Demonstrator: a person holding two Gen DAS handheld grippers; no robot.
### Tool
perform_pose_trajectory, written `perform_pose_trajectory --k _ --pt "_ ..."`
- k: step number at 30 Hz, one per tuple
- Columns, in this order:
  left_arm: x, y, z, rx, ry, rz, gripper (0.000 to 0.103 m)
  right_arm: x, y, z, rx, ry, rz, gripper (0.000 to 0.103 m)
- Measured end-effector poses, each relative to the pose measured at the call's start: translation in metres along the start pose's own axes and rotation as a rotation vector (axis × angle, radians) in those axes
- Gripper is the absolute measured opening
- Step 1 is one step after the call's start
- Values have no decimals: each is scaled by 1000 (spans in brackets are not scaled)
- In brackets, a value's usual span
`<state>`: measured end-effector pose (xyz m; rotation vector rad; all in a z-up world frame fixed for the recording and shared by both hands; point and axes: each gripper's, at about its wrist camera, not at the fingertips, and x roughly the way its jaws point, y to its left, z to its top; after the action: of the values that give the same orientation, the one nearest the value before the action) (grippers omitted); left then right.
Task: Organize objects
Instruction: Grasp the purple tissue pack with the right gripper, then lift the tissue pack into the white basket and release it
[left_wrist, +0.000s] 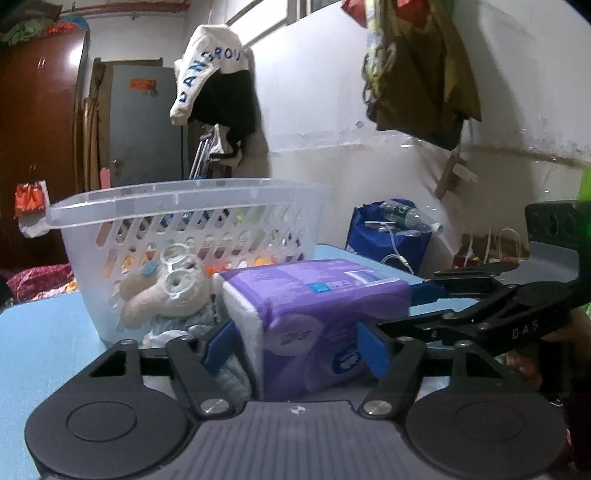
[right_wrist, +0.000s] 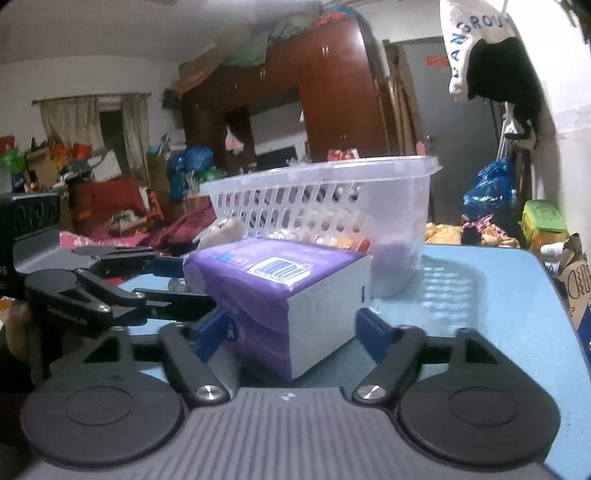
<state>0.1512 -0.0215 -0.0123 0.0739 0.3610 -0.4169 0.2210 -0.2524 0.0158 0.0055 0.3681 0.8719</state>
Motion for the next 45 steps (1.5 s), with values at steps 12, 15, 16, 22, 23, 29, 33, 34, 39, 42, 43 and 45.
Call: perform_pose_trajectory --k 12,15,16,22,23,29,33,34,39,42,43,45 --pt "-7 -7 -3 38 -36 -3 57 -1 -3 -5 -17 1 22 62" --pt "-16 -12 -5 72 -66 -16 52 -8 -5 -7 -7 -11 32 59" --pt "-19 -13 -6 74 -74 -19 52 -11 -5 -8 -2 -17 41 58" --pt "-31 -21 -10 95 -111 -8 52 -23 8 -9 -49 -47 23 56" --pt "-34 -21 -10 92 -122 -9 52 -24 10 -8 -54 -54 24 55" --pt "-65 -37 3 111 -206 14 52 -43 28 4 -115 -116 19 55" --pt "-90 -44 28 115 -283 36 52 -62 42 29 -169 -187 21 55" --pt "-94 -47 37 127 -303 52 52 -65 46 39 -192 -194 18 55" --pt "-92 -41 98 153 -341 84 52 -65 50 99 -272 -228 -21 55" --pt "-84 -33 123 154 -342 97 52 -56 48 127 -295 -240 -46 54" --pt "-80 -29 129 153 -340 103 52 -52 47 133 -297 -233 -51 54" --pt "-72 -22 134 153 -324 111 52 -42 45 141 -299 -222 -59 54"
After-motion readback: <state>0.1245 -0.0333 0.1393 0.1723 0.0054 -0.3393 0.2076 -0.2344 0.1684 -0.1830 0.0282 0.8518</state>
